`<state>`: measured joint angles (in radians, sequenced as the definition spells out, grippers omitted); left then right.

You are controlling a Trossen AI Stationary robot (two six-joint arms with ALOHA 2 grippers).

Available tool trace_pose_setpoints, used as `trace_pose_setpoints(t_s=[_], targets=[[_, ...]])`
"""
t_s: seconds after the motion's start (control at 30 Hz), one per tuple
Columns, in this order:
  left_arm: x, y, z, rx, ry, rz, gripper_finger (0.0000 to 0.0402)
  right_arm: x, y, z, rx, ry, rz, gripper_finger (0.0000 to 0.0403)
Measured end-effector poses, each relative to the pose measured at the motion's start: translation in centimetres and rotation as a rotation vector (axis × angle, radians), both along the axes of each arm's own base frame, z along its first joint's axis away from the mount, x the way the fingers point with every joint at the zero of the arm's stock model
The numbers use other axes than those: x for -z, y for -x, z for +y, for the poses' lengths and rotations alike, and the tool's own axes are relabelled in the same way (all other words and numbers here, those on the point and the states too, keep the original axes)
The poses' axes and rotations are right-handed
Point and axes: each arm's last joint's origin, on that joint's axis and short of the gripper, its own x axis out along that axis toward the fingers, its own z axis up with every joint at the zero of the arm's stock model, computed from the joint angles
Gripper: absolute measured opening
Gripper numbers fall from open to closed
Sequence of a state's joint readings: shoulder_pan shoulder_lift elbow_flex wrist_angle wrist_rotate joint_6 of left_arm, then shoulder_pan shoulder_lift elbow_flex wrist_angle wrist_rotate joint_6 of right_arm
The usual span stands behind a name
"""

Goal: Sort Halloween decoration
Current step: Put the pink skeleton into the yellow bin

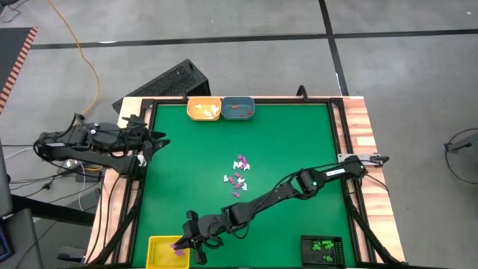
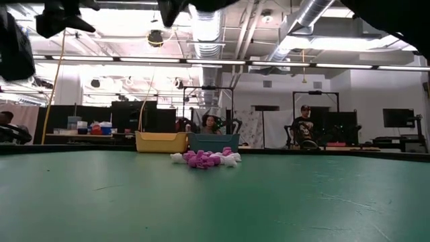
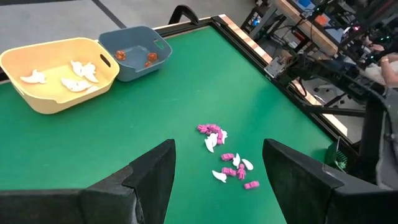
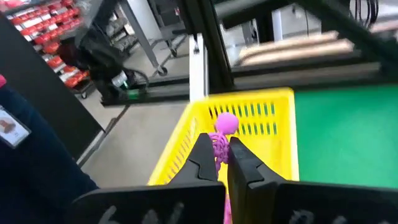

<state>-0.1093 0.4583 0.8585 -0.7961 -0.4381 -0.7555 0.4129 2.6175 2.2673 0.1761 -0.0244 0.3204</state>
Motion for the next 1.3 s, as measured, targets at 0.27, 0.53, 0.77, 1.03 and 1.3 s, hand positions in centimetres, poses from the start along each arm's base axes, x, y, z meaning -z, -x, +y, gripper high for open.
trace_pose_setpoints(t_s=[0.27, 0.53, 0.77, 1.03, 1.3], targets=[[0.0, 0.0, 0.0, -0.003, 0.009, -0.003, 0.0231, 0.8, 0.4, 0.7, -0.016, 0.019, 0.053, 0.0007], [0.0, 0.0, 0.0, -0.004, 0.015, -0.006, 0.0231, 0.9, 0.3, 0.6, -0.008, 0.012, 0.064, 0.0036], [0.0, 0.0, 0.0, -0.003, 0.018, -0.006, 0.0231, 1.0, 0.3, 0.6, 0.012, 0.006, 0.076, 0.0085], [0.0, 0.0, 0.0, 0.0, 0.021, -0.007, 0.0231, 1.0, 0.3, 0.6, 0.02, 0.007, 0.074, 0.011], [0.0, 0.0, 0.0, -0.001, 0.028, -0.009, 0.0231, -0.3, 0.0, 0.0, 0.037, -0.08, 0.012, 0.0111]])
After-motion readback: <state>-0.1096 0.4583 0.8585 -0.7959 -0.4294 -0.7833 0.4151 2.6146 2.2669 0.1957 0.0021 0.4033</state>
